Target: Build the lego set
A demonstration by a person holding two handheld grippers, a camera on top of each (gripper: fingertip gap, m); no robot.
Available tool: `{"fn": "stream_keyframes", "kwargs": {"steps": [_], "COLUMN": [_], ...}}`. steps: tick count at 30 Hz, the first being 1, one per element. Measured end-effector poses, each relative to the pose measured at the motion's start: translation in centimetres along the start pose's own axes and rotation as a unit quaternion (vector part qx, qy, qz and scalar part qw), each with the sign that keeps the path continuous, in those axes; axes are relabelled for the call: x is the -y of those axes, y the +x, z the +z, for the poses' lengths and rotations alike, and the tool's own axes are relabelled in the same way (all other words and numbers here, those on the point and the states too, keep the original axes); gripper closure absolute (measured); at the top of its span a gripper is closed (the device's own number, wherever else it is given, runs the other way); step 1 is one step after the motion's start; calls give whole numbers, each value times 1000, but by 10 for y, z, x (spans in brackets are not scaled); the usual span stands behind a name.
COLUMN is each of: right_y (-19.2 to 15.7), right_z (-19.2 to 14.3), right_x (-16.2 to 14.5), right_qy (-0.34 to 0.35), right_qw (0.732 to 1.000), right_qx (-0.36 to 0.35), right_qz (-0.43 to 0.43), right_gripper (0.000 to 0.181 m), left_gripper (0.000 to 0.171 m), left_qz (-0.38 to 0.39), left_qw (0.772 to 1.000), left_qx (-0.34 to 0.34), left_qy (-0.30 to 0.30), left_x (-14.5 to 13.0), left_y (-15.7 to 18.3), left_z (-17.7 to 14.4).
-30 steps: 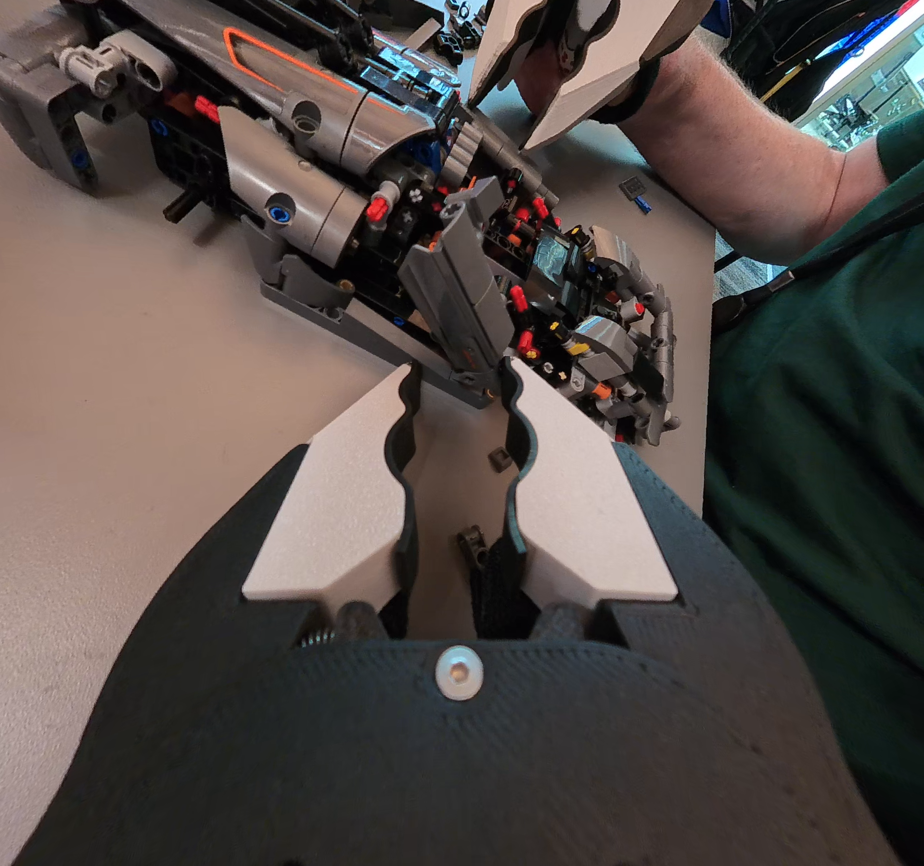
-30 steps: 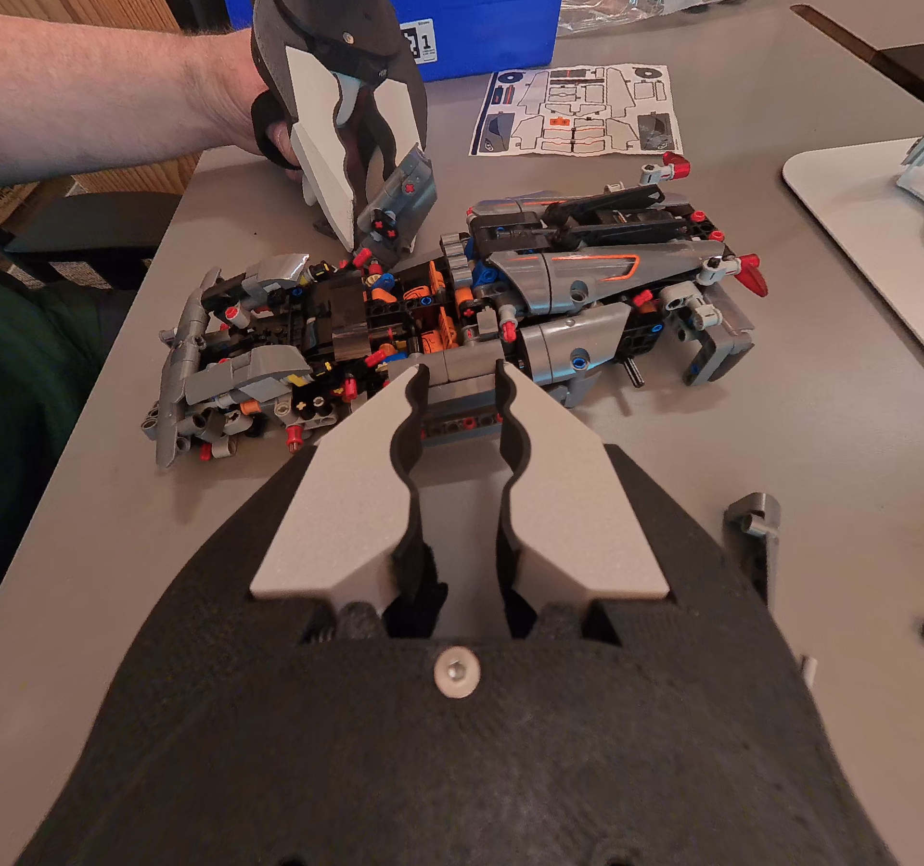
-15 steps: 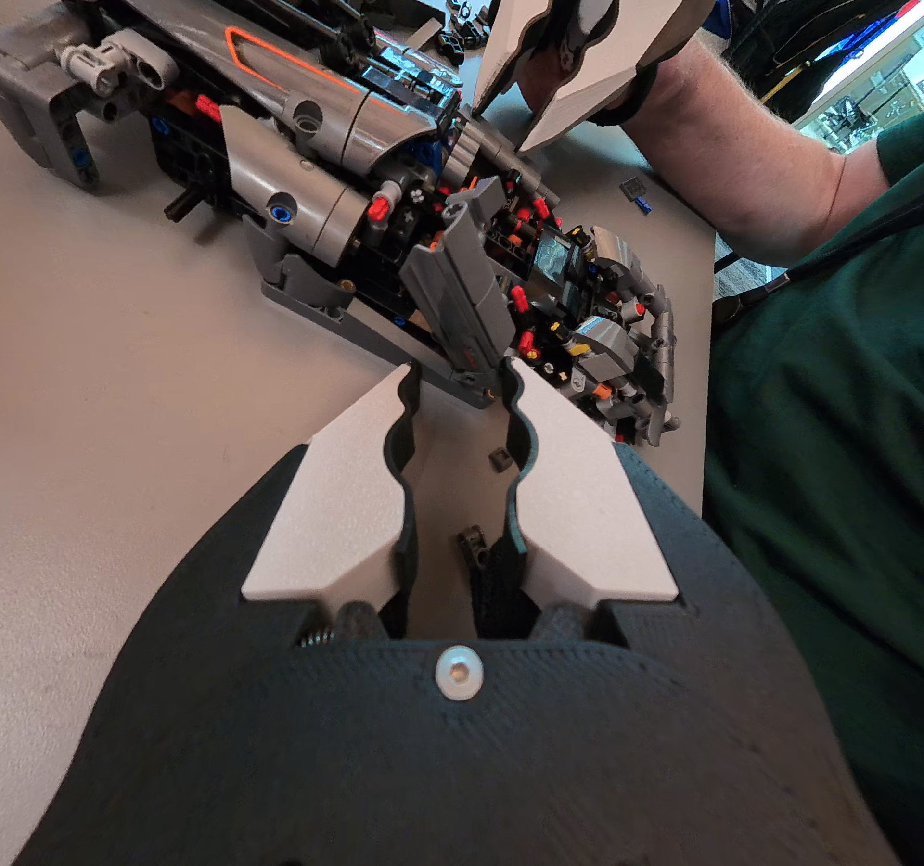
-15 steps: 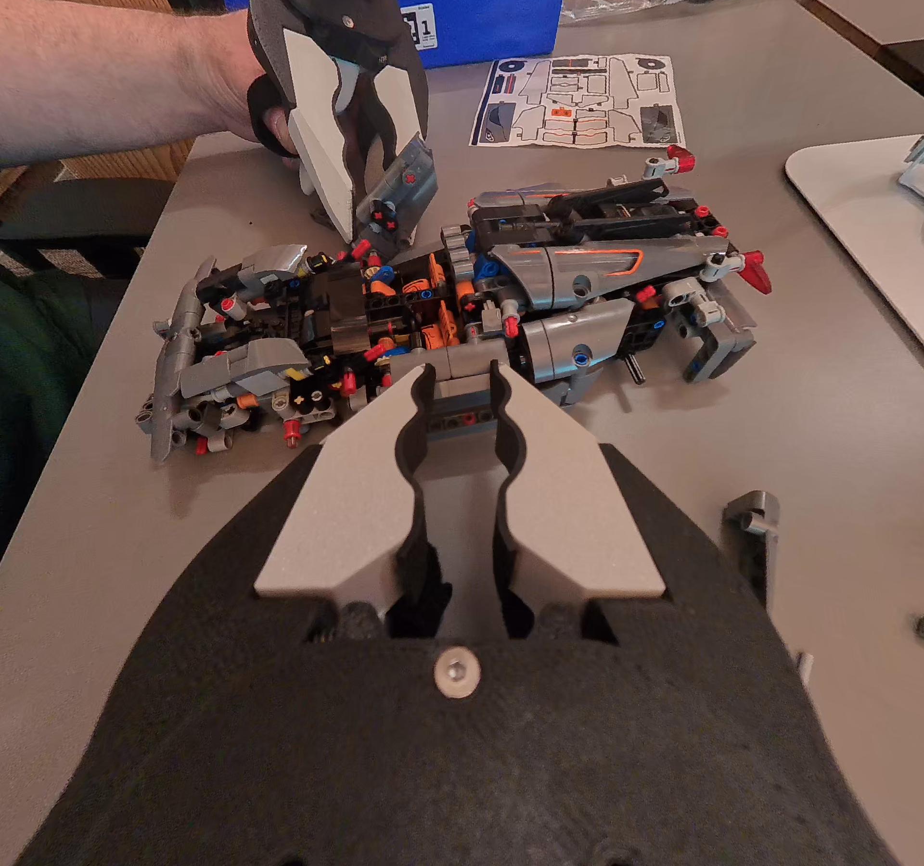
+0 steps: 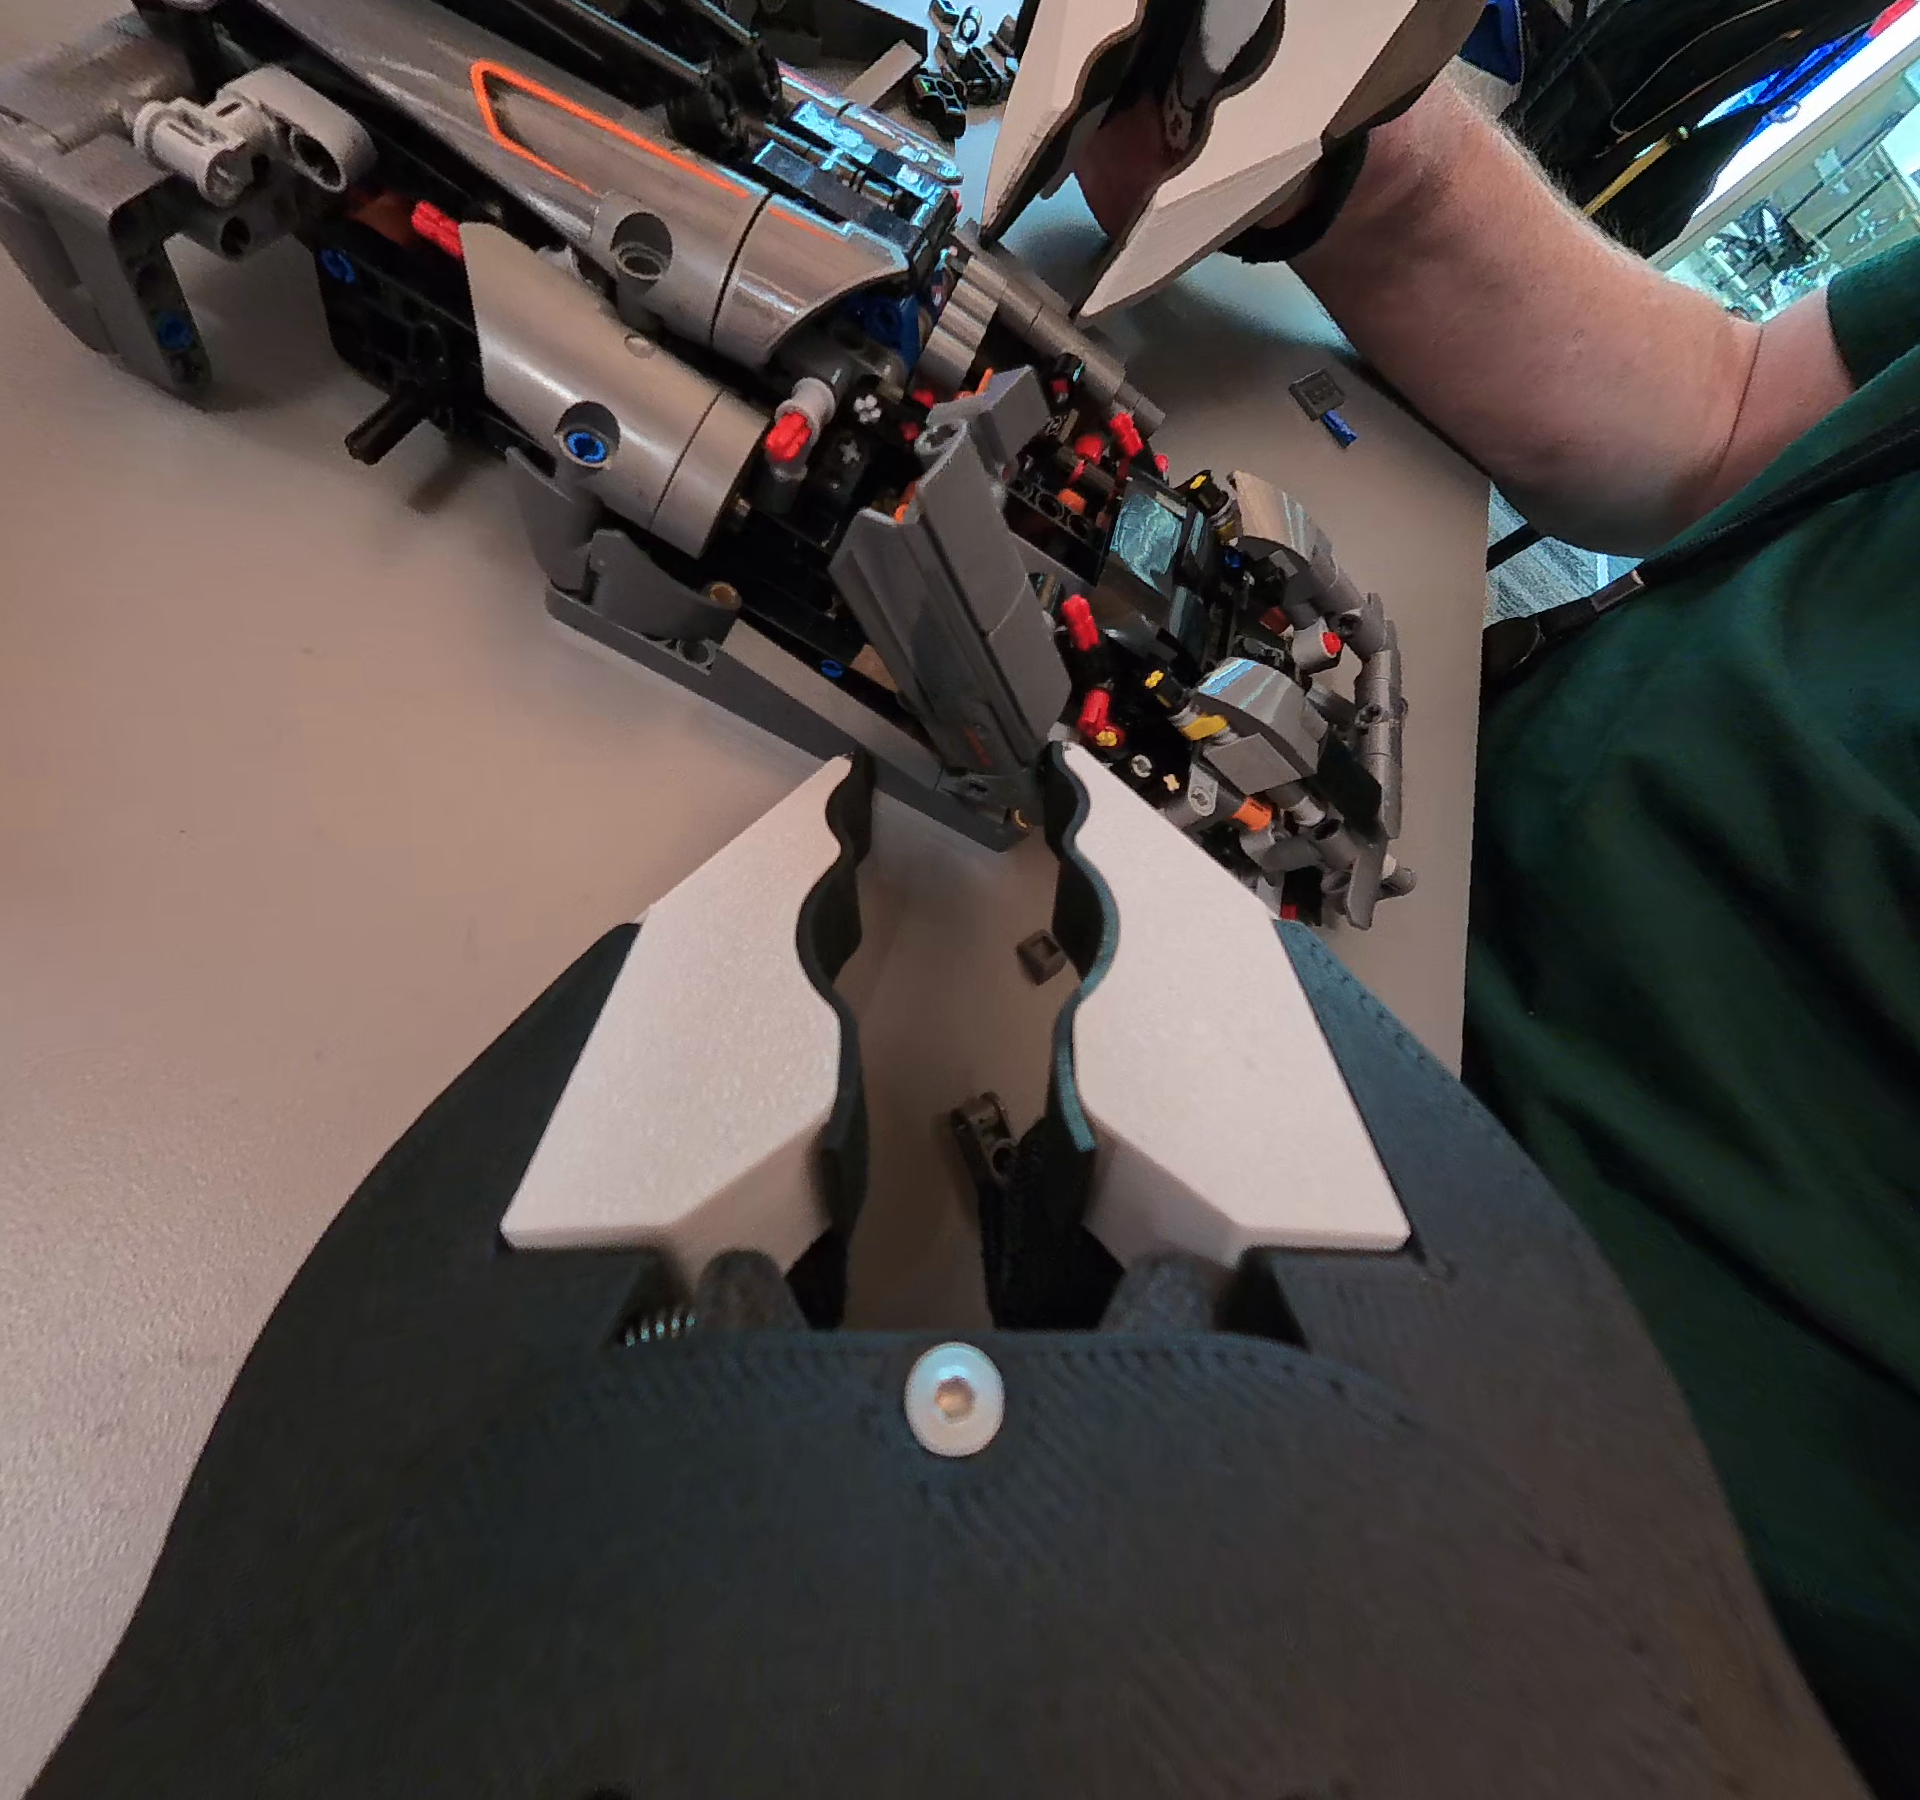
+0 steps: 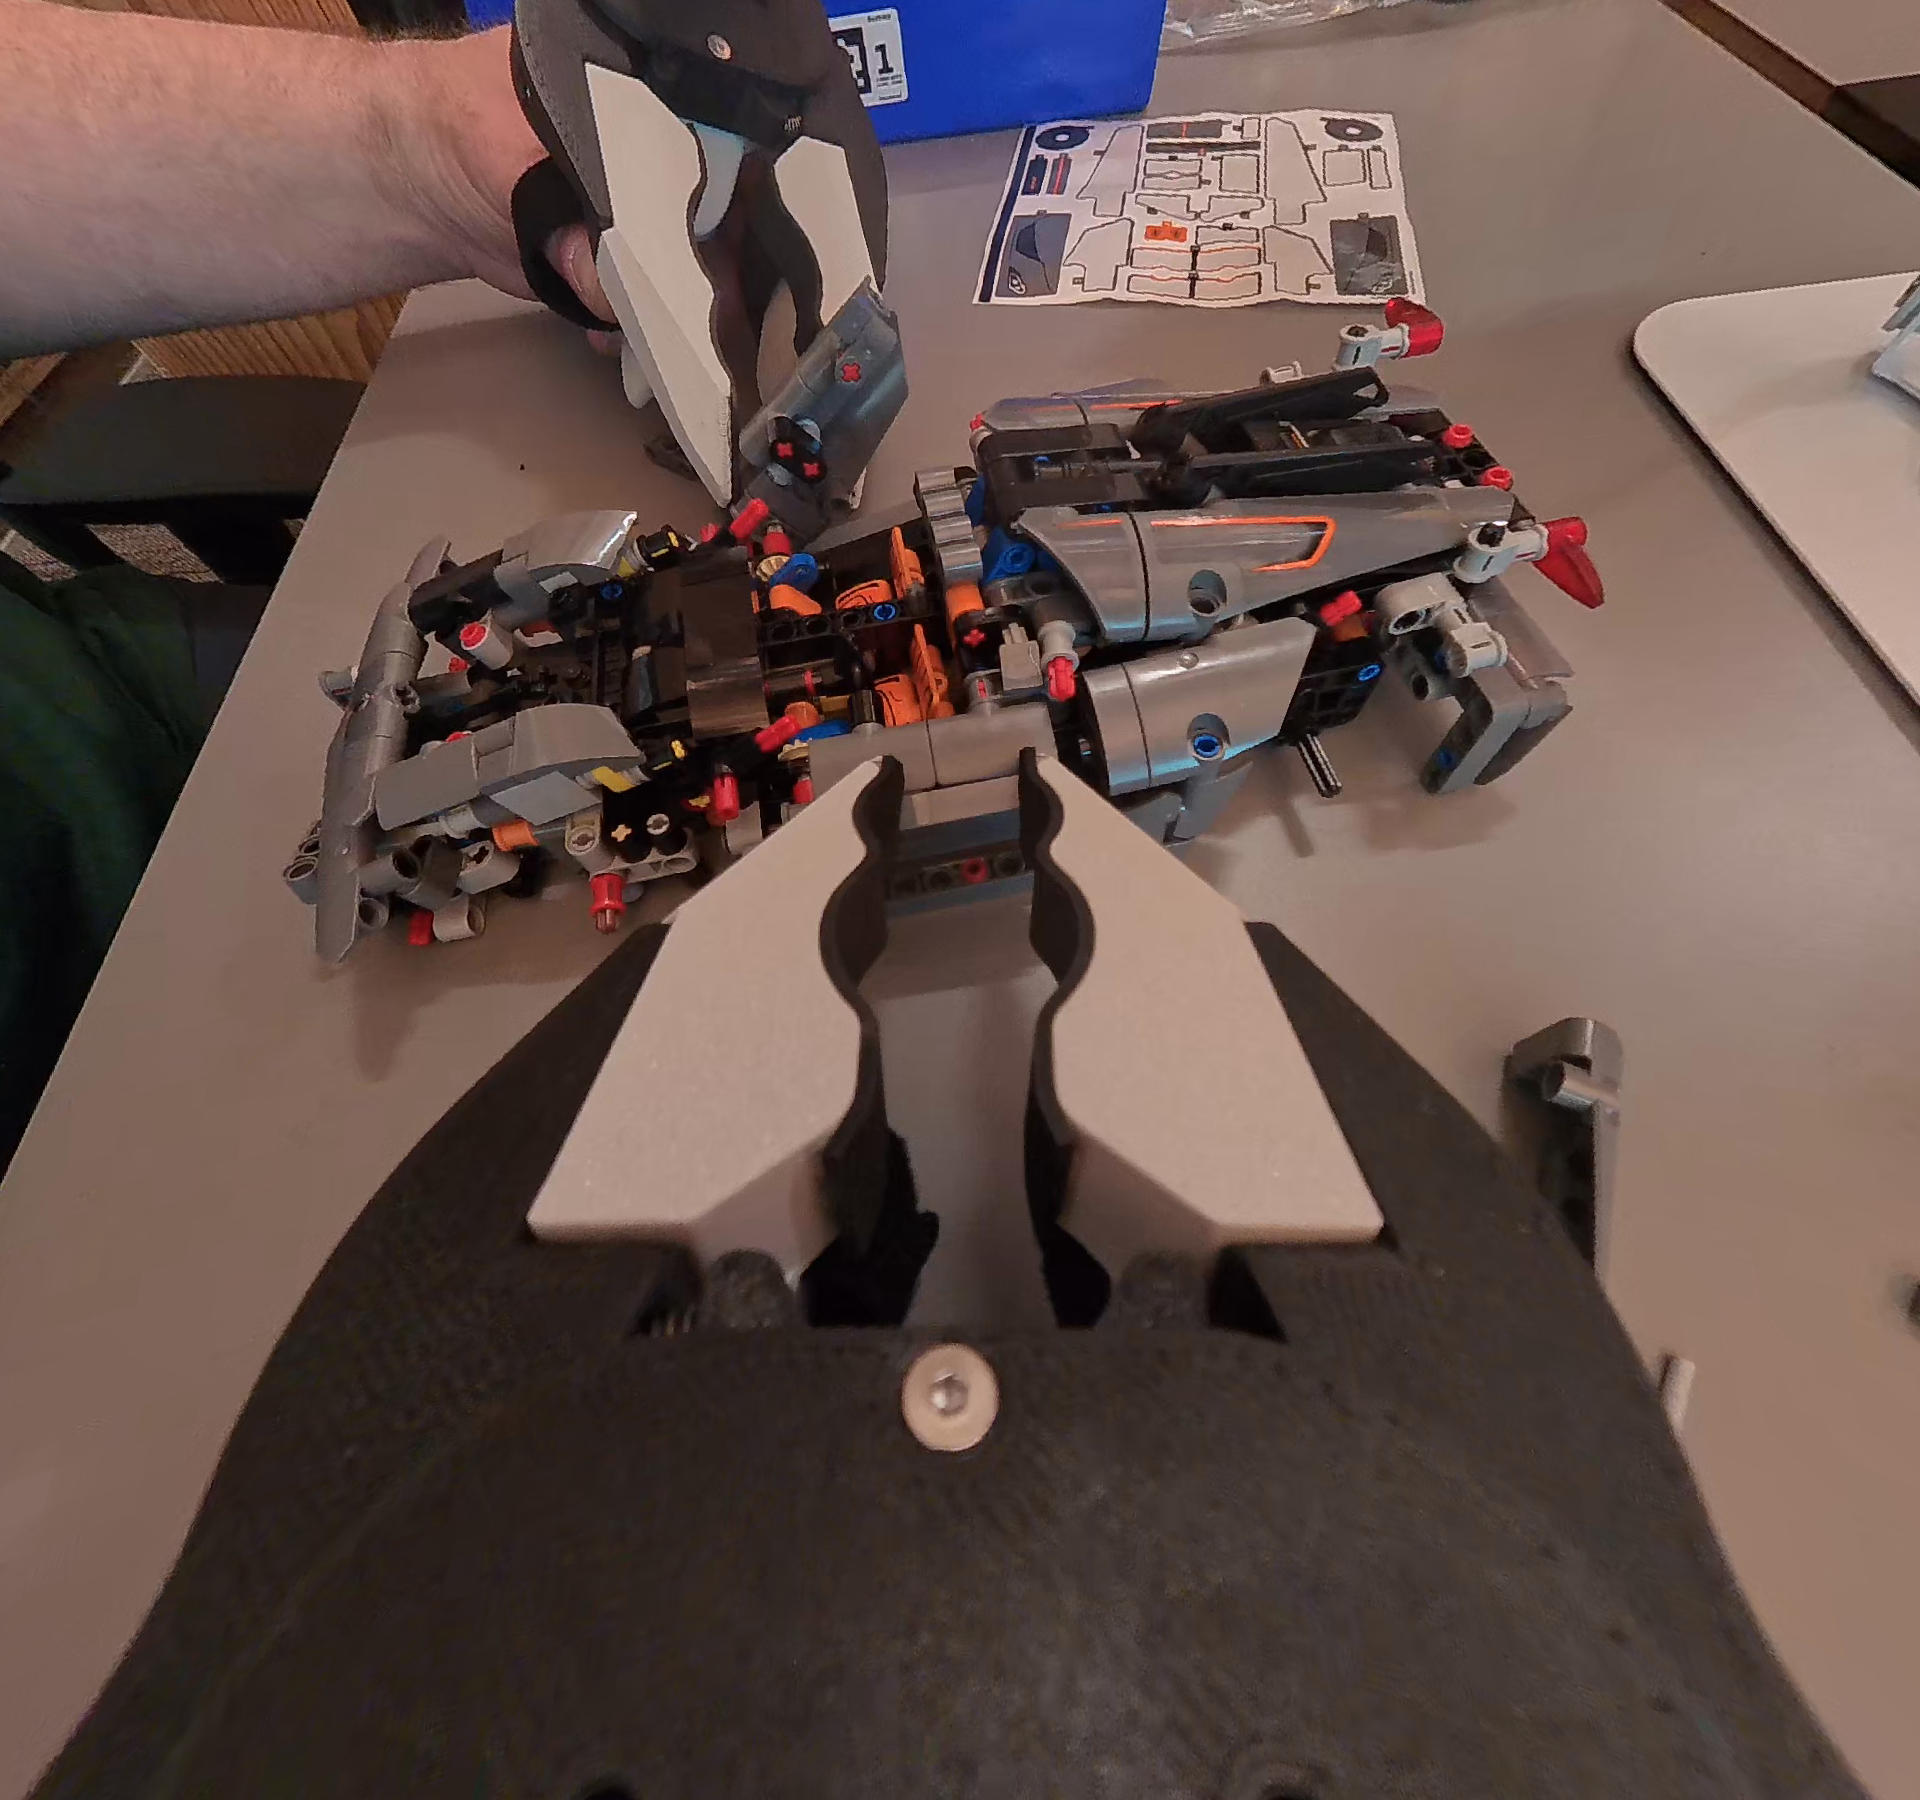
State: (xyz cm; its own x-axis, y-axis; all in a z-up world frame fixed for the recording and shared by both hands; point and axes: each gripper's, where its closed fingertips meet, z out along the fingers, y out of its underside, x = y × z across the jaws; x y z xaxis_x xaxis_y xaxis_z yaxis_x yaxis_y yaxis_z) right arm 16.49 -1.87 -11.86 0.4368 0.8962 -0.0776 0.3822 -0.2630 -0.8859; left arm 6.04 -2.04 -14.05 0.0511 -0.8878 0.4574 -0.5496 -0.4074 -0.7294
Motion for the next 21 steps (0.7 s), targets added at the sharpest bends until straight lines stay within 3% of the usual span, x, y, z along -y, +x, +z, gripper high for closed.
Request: {"fn": "stream_keyframes", "kwargs": {"steps": [4, 10, 21], "right_y": [0, 0, 0], "right_z": [0, 0, 0], "right_x": [0, 0, 0], "right_qy": [0, 0, 1], "right_qw": [1000, 1000, 1000], "right_qx": [0, 1, 3], "right_qz": [0, 1, 4], "right_gripper": [161, 160, 160], "left_gripper": [138, 129, 134], "left_qz": [-7, -27, -20], "left_qw": [1000, 994, 994], "left_qx": [1, -11, 1], "left_qy": [17, 103, 103], "left_x": [5, 28, 43], "left_y": [-2, -4, -16], "left_z": [-3, -21, -7]}}
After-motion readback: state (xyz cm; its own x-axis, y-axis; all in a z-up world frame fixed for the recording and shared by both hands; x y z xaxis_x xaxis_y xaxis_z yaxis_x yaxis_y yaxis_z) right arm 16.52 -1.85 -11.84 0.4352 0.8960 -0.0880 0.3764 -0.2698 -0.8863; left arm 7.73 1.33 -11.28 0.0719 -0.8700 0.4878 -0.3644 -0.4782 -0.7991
